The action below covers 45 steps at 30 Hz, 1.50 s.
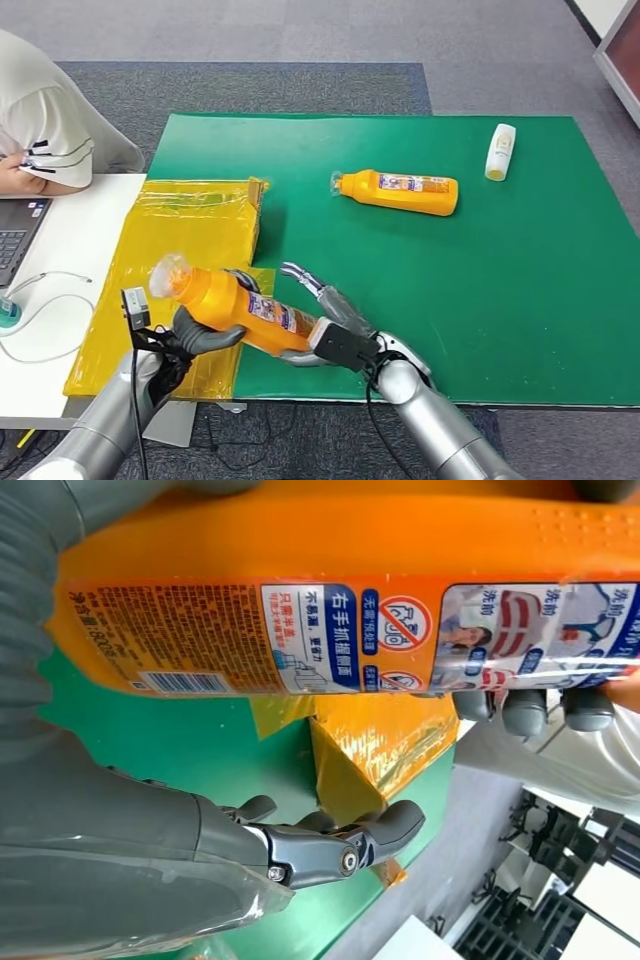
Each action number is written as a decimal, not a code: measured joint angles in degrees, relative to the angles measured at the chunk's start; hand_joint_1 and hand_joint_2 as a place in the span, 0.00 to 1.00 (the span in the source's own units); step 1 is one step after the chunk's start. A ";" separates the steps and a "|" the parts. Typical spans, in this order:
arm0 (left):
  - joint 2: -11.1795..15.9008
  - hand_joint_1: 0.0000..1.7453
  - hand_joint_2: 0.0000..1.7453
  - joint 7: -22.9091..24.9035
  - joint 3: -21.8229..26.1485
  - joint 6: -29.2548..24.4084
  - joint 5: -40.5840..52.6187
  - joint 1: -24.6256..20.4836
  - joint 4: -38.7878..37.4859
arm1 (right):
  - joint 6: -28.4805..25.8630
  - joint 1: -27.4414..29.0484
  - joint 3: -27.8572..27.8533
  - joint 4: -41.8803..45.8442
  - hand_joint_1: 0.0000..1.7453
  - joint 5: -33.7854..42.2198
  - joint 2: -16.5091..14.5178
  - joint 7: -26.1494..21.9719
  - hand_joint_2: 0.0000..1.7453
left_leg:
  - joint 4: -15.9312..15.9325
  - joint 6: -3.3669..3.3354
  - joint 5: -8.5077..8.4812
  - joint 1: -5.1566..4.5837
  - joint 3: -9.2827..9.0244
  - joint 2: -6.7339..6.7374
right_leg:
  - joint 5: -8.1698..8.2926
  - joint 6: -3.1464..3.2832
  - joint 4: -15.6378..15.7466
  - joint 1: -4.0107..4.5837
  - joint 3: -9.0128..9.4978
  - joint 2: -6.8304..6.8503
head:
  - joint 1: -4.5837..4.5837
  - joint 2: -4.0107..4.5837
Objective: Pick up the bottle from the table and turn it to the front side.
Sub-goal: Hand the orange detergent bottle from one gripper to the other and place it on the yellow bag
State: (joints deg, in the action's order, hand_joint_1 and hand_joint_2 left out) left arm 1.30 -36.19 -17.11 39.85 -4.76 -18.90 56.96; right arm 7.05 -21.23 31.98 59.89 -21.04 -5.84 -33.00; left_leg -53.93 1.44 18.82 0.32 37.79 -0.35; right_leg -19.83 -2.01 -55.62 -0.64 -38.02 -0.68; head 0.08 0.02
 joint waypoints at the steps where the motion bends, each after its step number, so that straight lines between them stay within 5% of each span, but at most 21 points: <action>1: 0.02 1.00 1.00 0.00 0.00 -0.43 0.35 0.06 0.08 | 0.25 0.01 -0.26 0.00 0.00 0.45 -0.04 0.01 1.00 | 0.00 0.00 -0.01 0.00 0.00 0.00 | 0.00 0.00 0.00 0.00 0.00 0.00 | -0.01 -0.01; 14: 1.35 1.00 1.00 -0.01 -2.21 -13.93 11.11 3.14 3.81 | 6.15 1.05 -10.75 2.30 0.00 11.65 -0.08 -0.34 1.00 | 0.00 0.00 0.04 0.00 -0.08 0.00 | -0.02 0.01 0.00 0.00 0.05 -0.01 | -0.01 -0.01; 23: 2.17 1.00 1.00 -0.01 -2.86 -15.36 11.91 2.72 5.69 | 7.70 1.58 -15.42 3.50 0.00 11.68 -0.07 -0.27 1.00 | 0.00 0.01 0.03 0.00 -0.09 0.01 | -0.02 0.01 0.00 0.00 0.05 -0.01 | -0.01 0.00; 38: 4.72 1.00 1.00 1.30 -3.66 -21.86 19.62 -4.05 8.89 | 7.51 1.43 -16.80 3.47 0.00 10.90 -0.09 -0.91 1.00 | 0.00 0.07 -0.05 0.01 -0.07 0.02 | 0.04 0.05 0.00 0.01 0.02 -0.01 | -0.01 0.00; 45: 7.06 1.00 1.00 8.87 -5.36 -25.46 26.57 -9.48 9.00 | 7.32 1.54 -17.26 2.97 0.00 10.52 -0.09 -1.34 1.00 | 0.00 0.08 -0.05 0.02 -0.10 0.02 | 0.04 0.05 0.00 0.02 0.03 -0.01 | -0.01 -0.01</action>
State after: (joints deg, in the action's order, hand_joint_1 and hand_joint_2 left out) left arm 8.36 -27.32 -22.47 14.39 21.81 -28.38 65.96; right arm 14.38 -19.69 14.72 62.86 -10.52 -5.92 -34.34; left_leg -53.93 1.52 18.77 0.34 37.69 -0.33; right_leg -19.79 -1.96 -55.62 -0.62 -38.00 -0.69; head 0.08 0.02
